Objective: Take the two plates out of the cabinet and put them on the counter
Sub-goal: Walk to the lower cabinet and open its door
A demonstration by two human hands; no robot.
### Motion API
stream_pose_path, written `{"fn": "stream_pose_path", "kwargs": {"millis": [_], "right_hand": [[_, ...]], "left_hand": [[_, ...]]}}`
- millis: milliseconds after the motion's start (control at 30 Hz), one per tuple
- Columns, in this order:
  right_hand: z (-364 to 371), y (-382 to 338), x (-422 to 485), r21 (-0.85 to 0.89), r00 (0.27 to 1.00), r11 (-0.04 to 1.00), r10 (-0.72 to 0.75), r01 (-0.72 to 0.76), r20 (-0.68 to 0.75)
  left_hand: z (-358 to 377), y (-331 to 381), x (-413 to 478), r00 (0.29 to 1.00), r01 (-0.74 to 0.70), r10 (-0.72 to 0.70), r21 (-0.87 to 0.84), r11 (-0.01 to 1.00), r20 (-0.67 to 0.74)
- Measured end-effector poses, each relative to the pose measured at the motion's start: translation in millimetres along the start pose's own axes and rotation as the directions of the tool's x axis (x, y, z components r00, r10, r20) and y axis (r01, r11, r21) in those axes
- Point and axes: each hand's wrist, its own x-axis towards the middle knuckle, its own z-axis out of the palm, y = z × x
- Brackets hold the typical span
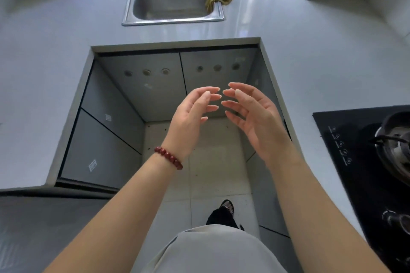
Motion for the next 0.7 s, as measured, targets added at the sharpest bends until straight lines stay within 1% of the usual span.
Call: {"fn": "stream_pose_path", "kwargs": {"millis": [200, 333, 533, 700], "right_hand": [[-20.9, -14.1, 56.3, -0.028, 0.999, 1.000, 0.008, -0.007, 0.031], [-22.1, -17.9, 94.9, -0.034, 0.998, 0.999, 0.029, -0.027, 0.058], [-7.7, -22.8, 172.5, -0.042, 0.996, 0.999, 0.037, -0.033, 0.084], [18.1, -29.8, 240.1, -0.047, 0.991, 0.998, 0.053, -0.048, 0.125]], "left_hand": [[11.0, 5.5, 58.3, 0.999, -0.001, 0.000, -0.014, 1.000, -0.036], [6.4, 8.4, 93.5, 0.999, 0.000, 0.000, -0.016, 1.000, -0.052], [-19.7, 15.2, 163.2, 0.996, -0.016, 0.013, -0.036, 0.999, -0.089], [-52.9, 28.5, 228.4, 0.994, -0.014, 0.006, -0.069, 0.998, -0.112]]}}
